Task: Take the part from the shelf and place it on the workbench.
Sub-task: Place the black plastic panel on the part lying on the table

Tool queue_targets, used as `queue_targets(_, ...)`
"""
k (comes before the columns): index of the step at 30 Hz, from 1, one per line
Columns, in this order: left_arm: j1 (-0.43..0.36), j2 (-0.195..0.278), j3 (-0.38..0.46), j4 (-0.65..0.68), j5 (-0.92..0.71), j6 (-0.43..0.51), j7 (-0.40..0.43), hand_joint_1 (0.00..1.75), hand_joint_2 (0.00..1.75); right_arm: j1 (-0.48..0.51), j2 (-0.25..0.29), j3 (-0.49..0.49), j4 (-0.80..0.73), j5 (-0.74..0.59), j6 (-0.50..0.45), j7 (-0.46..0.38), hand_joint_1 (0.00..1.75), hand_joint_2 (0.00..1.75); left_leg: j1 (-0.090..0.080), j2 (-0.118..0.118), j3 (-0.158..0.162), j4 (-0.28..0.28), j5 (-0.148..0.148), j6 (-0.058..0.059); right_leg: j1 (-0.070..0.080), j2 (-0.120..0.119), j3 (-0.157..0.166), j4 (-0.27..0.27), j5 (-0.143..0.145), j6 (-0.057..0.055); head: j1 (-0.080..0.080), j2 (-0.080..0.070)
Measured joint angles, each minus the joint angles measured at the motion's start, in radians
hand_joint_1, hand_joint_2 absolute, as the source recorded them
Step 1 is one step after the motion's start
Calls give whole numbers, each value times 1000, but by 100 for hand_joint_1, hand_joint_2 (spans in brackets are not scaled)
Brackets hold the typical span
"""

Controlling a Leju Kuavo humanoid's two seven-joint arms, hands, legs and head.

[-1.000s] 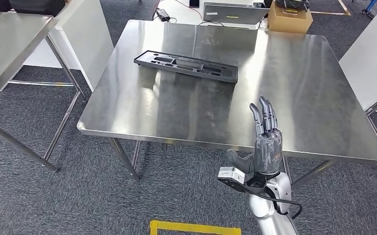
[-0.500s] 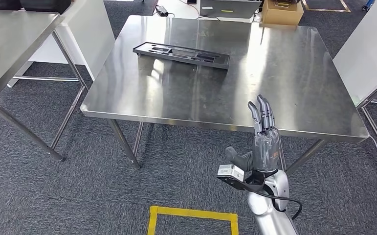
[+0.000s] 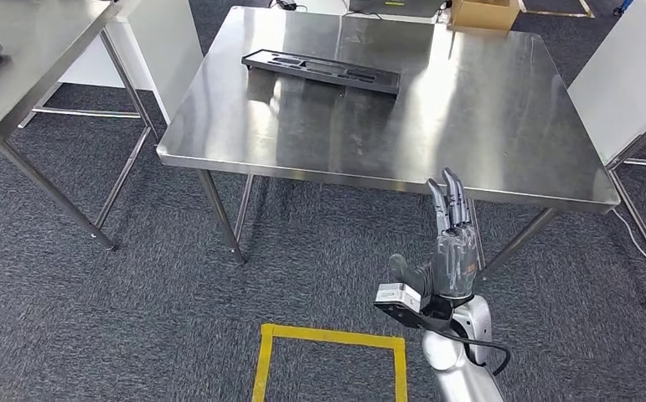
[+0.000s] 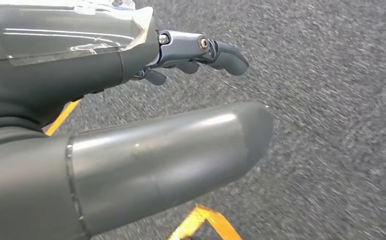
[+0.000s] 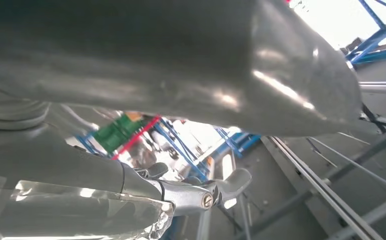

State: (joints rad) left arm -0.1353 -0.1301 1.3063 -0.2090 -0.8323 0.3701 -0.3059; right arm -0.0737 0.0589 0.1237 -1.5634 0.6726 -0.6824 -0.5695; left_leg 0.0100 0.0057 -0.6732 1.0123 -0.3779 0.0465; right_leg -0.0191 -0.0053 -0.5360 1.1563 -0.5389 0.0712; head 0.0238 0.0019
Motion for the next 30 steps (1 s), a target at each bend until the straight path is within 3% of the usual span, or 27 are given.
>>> queue_targets(2, 0, 0, -1, 0, -2, 6, -1, 0, 0, -7, 9, -2, 45, -66, 34, -15, 0, 0, -2, 1, -16, -2, 25, -12, 8, 2, 94, -145, -12, -10, -1, 0)
queue_targets(3, 0, -1, -1, 0, -2, 8, -1, 0, 0, -15, 15, -6, 88, -101, 60, -17, 0, 0, -2, 2, -19, -6, 38, -18, 13, 3, 113, -185, -22, -17, -2, 0)
queue_targets(4, 0, -2, -1, 0, -2, 12, 0, 0, 0, -25, 22, -12, 149, -131, 85, -13, 0, 0, -2, 2, -20, -12, 51, -24, 19, 4, 116, -205, -24, -25, -3, 0)
queue_targets(6, 1, -3, -1, 0, 0, 18, 2, 0, 0, -67, 37, -33, 337, -175, 114, 13, 0, 0, 3, 2, -27, -16, 52, -36, 8, 3, 100, -205, -3, -41, -4, 0)
queue_targets(7, 2, -5, -1, 0, 3, 22, 3, 0, 0, -93, 45, -46, 452, -183, 115, 41, 0, 0, 5, 0, -36, 2, 24, -40, 2, 2, 92, -205, 10, -52, -6, 0)
queue_targets(9, 2, -8, 0, 0, 11, 27, 5, 0, 0, -131, 56, -71, 679, -185, 112, 128, 0, 0, 8, -5, -63, 101, -83, -48, -1, -5, 75, -205, 33, -67, -9, 0)
queue_targets(10, 3, -10, 1, 0, 14, 29, 5, 0, 0, -136, 59, -81, 772, -179, 114, 175, 0, 0, 9, -7, -75, 168, -129, -53, 0, -9, 63, -203, 41, -71, -10, 0)
queue_targets(11, 4, -11, 2, 0, 18, 30, 5, 0, 0, -138, 61, -89, 853, -172, 117, 219, 0, 0, 10, -8, -82, 226, -155, -58, 2, -14, 51, -200, 49, -71, -10, 0)
queue_targets(12, 6, -11, 2, 0, 21, 33, 6, 0, 0, -141, 63, -95, 924, -163, 124, 258, 0, 0, 12, -8, -78, 259, -153, -62, 2, -17, 37, -195, 55, -69, -10, 0)
queue_targets(13, 7, -12, 3, 0, 24, 37, 7, 0, 0, -146, 64, -99, 990, -151, 138, 310, 0, 0, 15, -8, -60, 259, -132, -65, 2, -18, 22, -188, 60, -67, -10, 0)
queue_targets(15, 8, -13, 5, 0, 31, 47, 11, 0, 0, -153, 64, -102, 1100, -124, 184, 446, 0, 0, 21, -9, 22, 170, -95, -67, -1, -17, -8, -169, 67, -62, -10, 0)
queue_targets(17, 9, -16, 6, 0, 31, 53, 17, 0, 0, -140, 64, -106, 1175, -113, 243, 601, 0, 0, 19, -14, 96, 64, -102, -63, 1, -18, -29, -152, 72, -55, -9, 0)
queue_targets(18, 11, -18, 6, 0, 27, 54, 21, 0, 0, -129, 65, -110, 1204, -114, 269, 671, 0, 0, 16, -17, 112, 37, -112, -59, 2, -18, -35, -149, 75, -49, -8, 0)
queue_targets(21, 16, -25, 6, 0, 9, 62, 28, 0, 0, -76, 66, -121, 1271, -107, 308, 826, 0, 0, 11, -16, 117, 8, -103, -39, 5, -16, -43, -146, 77, -28, -7, 0)
queue_targets(22, 15, -28, 6, 0, 5, 66, 30, 0, 0, -57, 65, -122, 1286, -100, 311, 850, 0, 0, 12, -14, 116, -4, -97, -28, 5, -12, -53, -128, 59, -28, -4, 0)
queue_targets(24, 14, -34, 5, 0, -2, 74, 33, 0, 0, -31, 63, -122, 1310, -91, 311, 862, 0, 0, 11, -6, 105, -16, -82, -10, 3, -5, -88, -42, -10, -39, 0, 0)
queue_targets(26, 14, -38, 4, 0, -11, 77, 45, 0, 0, -20, 64, -123, 1327, -82, 303, 857, 0, 0, 9, 1, 84, -17, -65, -6, 0, -1, -115, 71, -65, -39, 3, 0)
queue_targets(27, 14, -40, 3, 0, -15, 75, 50, 0, 0, -18, 64, -123, 1334, -78, 291, 849, 0, 0, 9, 5, 72, -16, -55, -7, -2, -1, -114, 105, -66, -30, 3, 0)
queue_targets(28, 14, -42, 1, 0, -20, 73, 53, 0, 0, -17, 64, -123, 1339, -73, 273, 837, 0, 0, 10, 7, 59, -16, -45, -10, -4, -1, -99, 111, -47, -16, 3, 0)
queue_targets(30, 13, -45, -1, 0, -26, 69, 54, 0, 0, -25, 65, -123, 1344, -63, 222, 810, 0, 0, 13, 9, 32, -10, -23, -21, -13, 0, -22, 23, 5, 10, 3, 0)
